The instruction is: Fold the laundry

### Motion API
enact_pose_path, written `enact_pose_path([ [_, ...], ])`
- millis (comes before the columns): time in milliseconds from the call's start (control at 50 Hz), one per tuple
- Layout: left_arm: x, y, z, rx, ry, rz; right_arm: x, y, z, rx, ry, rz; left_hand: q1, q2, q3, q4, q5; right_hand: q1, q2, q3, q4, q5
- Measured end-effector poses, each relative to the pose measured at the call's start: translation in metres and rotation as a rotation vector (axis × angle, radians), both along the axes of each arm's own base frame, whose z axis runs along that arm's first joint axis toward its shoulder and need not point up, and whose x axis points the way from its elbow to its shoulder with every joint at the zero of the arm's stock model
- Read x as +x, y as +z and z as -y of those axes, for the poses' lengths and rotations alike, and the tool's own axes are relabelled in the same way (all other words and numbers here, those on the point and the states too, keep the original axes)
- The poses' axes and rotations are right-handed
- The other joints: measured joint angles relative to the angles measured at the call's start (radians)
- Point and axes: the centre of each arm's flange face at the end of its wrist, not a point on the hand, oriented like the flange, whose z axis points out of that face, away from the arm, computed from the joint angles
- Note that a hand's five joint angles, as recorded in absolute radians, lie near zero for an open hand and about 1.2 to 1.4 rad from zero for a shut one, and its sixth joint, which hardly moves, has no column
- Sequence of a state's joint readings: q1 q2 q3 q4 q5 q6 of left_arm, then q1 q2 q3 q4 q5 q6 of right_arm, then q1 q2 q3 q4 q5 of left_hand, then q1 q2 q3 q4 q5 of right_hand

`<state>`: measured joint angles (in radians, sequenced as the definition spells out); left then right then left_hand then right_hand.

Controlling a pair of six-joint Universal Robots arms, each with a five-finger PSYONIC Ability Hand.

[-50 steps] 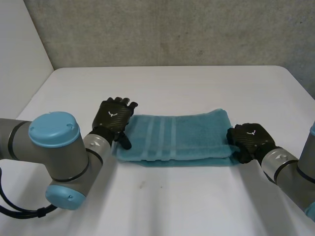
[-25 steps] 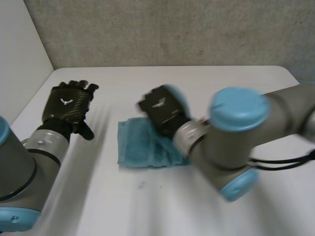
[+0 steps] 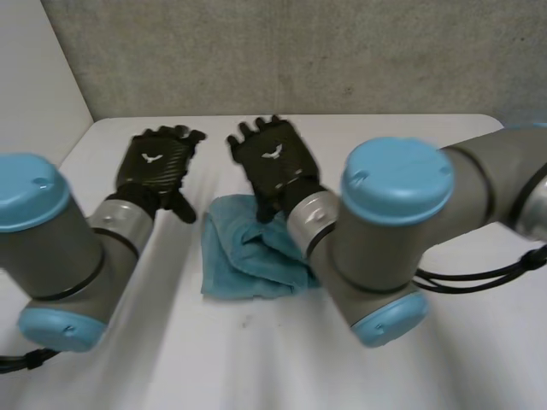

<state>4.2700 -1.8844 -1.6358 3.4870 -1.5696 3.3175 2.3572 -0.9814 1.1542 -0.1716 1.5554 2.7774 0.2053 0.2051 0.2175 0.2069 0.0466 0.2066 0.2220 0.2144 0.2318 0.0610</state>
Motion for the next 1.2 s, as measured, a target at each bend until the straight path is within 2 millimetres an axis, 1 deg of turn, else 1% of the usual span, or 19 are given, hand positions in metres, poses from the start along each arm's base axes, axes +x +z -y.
enact_pose_path([
  [120, -0.023, -0.017, -0.002, 0.124, -0.06, -0.087, -0.021, -0.004, 0.022, 0.166, -0.047, 0.077, 0.0, 0.0, 0.0, 0.0, 0.0, 0.0, 0.0, 0.0, 0.0, 0.0],
  [280, -0.029, -0.057, -0.011, 0.331, -0.058, -0.078, -0.036, -0.063, 0.047, 0.463, -0.083, 0.055, 0.0, 0.0, 0.0, 0.0, 0.0, 0.0, 0.0, 0.0, 0.0, 0.0],
  [360, -0.026, -0.068, -0.012, 0.376, -0.043, -0.054, -0.04, -0.082, 0.053, 0.535, -0.099, 0.035, 0.0, 0.0, 0.0, 0.0, 0.0, 0.0, 0.0, 0.0, 0.0, 0.0],
  [460, -0.021, -0.072, -0.014, 0.408, -0.026, -0.029, -0.044, -0.095, 0.062, 0.568, -0.118, 0.016, 0.0, 0.0, 0.0, 0.0, 0.0, 0.0, 0.0, 0.0, 0.0, -0.006],
  [540, -0.018, -0.063, -0.016, 0.403, -0.024, -0.02, -0.047, -0.09, 0.067, 0.559, -0.128, 0.02, 0.0, 0.0, 0.0, 0.0, 0.0, 0.0, 0.0, 0.0, 0.0, -0.009],
  [620, -0.017, -0.05, -0.017, 0.382, -0.029, -0.021, -0.05, -0.073, 0.07, 0.527, -0.131, 0.044, 0.0, 0.0, 0.0, 0.0, 0.0, 0.0, 0.0, 0.0, 0.0, -0.01],
  [660, -0.018, -0.024, -0.02, 0.323, -0.043, -0.037, -0.055, -0.038, 0.071, 0.463, -0.133, 0.093, 0.0, 0.0, 0.0, 0.0, 0.0, 0.0, 0.0, 0.0, 0.0, -0.01],
  [680, -0.018, -0.024, -0.02, 0.323, -0.043, -0.037, -0.055, -0.038, 0.071, 0.463, -0.133, 0.093, 0.0, 0.0, 0.0, 0.0, 0.0, 0.0, 0.0, 0.0, 0.0, -0.01],
  [700, -0.019, -0.002, -0.021, 0.27, -0.053, -0.058, -0.063, -0.01, 0.072, 0.409, -0.143, 0.133, 0.0, 0.0, 0.0, 0.0, 0.0, 0.0, 0.0, 0.0, 0.0, -0.01],
  [720, -0.019, 0.005, -0.022, 0.251, -0.056, -0.067, -0.066, 0.001, 0.072, 0.387, -0.148, 0.148, 0.0, 0.0, 0.0, 0.0, 0.0, 0.0, 0.0, 0.0, 0.0, -0.01],
  [740, -0.019, 0.005, -0.022, 0.251, -0.056, -0.067, -0.066, 0.001, 0.072, 0.387, -0.148, 0.148, 0.0, 0.0, 0.0, 0.0, 0.0, 0.0, 0.0, 0.0, 0.0, -0.01],
  [780, -0.018, 0.034, -0.024, 0.184, -0.064, -0.099, -0.077, 0.026, 0.071, 0.336, -0.167, 0.184, 0.0, 0.0, 0.0, 0.0, 0.0, 0.0, 0.0, 0.0, 0.0, -0.01],
  [800, -0.018, 0.034, -0.024, 0.184, -0.064, -0.099, -0.077, 0.026, 0.071, 0.336, -0.167, 0.184, 0.0, 0.0, 0.0, 0.0, 0.0, 0.0, 0.0, 0.0, 0.0, -0.01],
  [820, -0.015, 0.056, -0.024, 0.137, -0.064, -0.124, -0.095, 0.059, 0.071, 0.263, -0.212, 0.23, 0.0, 0.0, 0.0, 0.0, 0.0, 0.0, 0.0, 0.0, 0.0, -0.01],
  [860, -0.01, 0.077, -0.026, 0.098, -0.059, -0.145, -0.108, 0.076, 0.071, 0.221, -0.249, 0.253, 0.0, 0.0, 0.0, 0.0, 0.0, 0.0, 0.0, 0.0, 0.0, -0.01],
  [880, -0.004, 0.097, -0.027, 0.063, -0.051, -0.163, -0.121, 0.091, 0.07, 0.182, -0.286, 0.272, 0.0, 0.0, 0.0, 0.0, 0.0, 0.0, 0.0, 0.0, 0.0, -0.01],
  [920, 0.004, 0.116, -0.029, 0.037, -0.036, -0.177, -0.138, 0.106, 0.07, 0.137, -0.336, 0.288, 0.0, 0.0, 0.0, 0.0, 0.0, 0.0, 0.0, 0.0, 0.0, -0.01],
  [1040, 0.026, 0.147, -0.032, 0.01, 0.013, -0.195, -0.171, 0.127, 0.066, 0.059, -0.442, 0.28, 0.0, 0.0, 0.0, 0.0, 0.0, 0.0, 0.0, 0.0, 0.0, -0.01],
  [1200, 0.034, 0.15, -0.034, 0.022, 0.017, -0.192, -0.183, 0.126, 0.065, 0.056, -0.483, 0.224, 0.0, 0.0, 0.0, 0.0, 0.0, 0.0, 0.0, 0.0, 0.0, -0.01],
])
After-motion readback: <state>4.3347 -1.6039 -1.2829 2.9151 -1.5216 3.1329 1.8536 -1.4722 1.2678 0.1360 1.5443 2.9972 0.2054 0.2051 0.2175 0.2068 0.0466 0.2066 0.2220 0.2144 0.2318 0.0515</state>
